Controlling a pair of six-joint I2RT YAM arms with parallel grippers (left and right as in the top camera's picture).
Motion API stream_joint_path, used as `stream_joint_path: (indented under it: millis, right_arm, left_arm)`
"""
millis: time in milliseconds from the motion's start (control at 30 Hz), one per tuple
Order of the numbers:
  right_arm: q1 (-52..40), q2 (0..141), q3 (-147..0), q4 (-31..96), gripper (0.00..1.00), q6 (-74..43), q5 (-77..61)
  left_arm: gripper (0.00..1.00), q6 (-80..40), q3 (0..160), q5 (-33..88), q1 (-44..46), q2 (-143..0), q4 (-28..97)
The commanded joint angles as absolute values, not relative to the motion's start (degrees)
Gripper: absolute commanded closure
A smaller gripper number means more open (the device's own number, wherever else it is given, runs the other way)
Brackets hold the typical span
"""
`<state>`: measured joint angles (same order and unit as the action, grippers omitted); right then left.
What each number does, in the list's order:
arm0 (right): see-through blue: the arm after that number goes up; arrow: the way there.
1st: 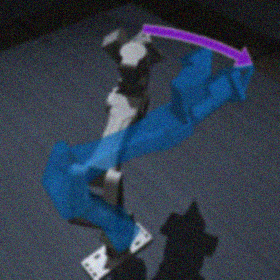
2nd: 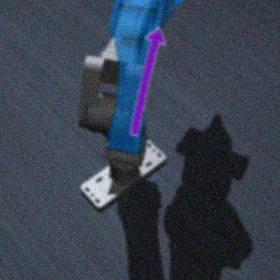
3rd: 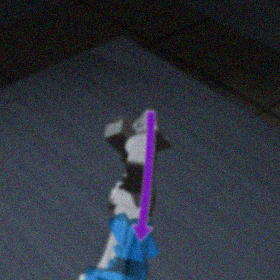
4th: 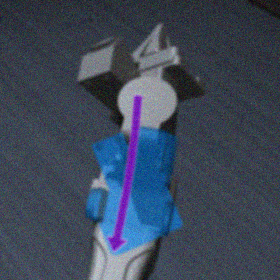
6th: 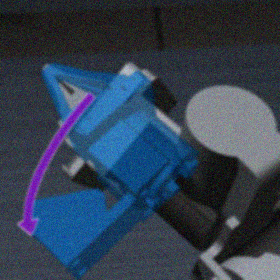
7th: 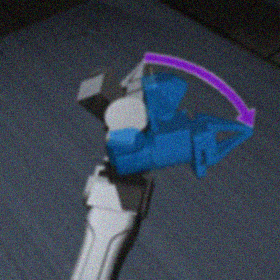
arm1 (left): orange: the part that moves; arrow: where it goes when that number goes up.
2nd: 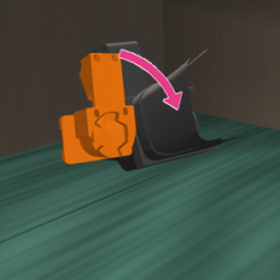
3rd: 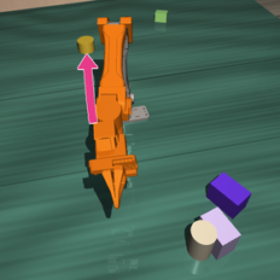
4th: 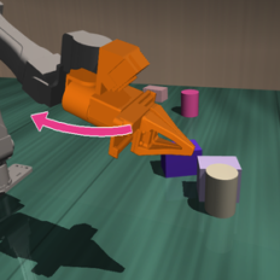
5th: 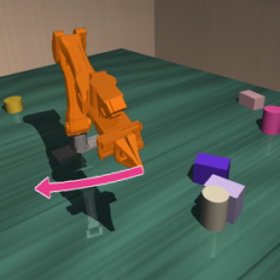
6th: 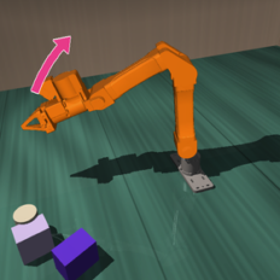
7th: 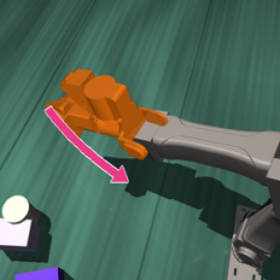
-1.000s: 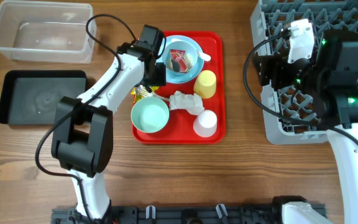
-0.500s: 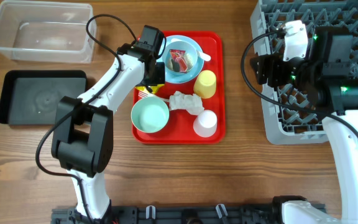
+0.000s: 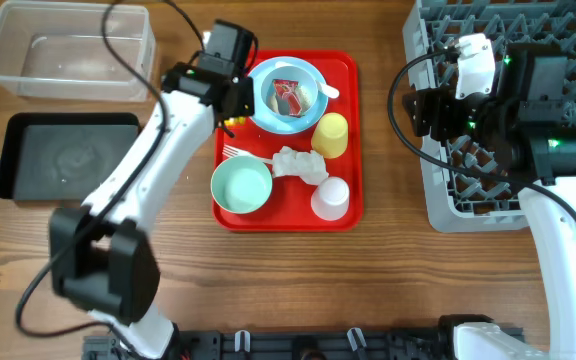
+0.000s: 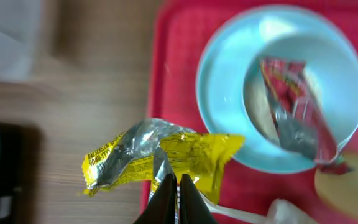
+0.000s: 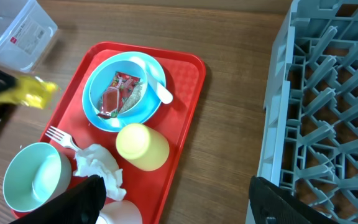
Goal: Sort waste into correct bins and load items into the dishwasher rack
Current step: 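Carry the yellow wrapper left and drop it into the clear bin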
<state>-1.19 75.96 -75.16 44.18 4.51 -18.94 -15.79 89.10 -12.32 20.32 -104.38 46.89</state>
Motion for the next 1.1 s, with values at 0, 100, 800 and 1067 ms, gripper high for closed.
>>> stream_joint_path:
  millis: [0,100,800,1067]
  right_arm:
    - [-1.0,76.5,-76.4,44.3,0.21,3.8,-18.0]
    - [-1.0,76.5,-76.4,44.2,0.22,2.8,-18.0]
    - [-1.0,76.5,-76.4,44.7,0.22,2.4,-18.0]
    - [-1.0,76.5,-76.4,45.3,0.22,1.3,-18.0]
  left_arm:
    - [0.96,-15.8,90.3,-23.9,20.6,-100.6,46.9]
    - [0.96,-14.3,90.3,-31.0,20.2,-100.4,45.8]
    - [0.96,-7.7,90.3,-8.2,-8.2,-105.6,15.0]
    - [0.03,-7.7,90.3,-3.9,-11.4,-113.9,8.4]
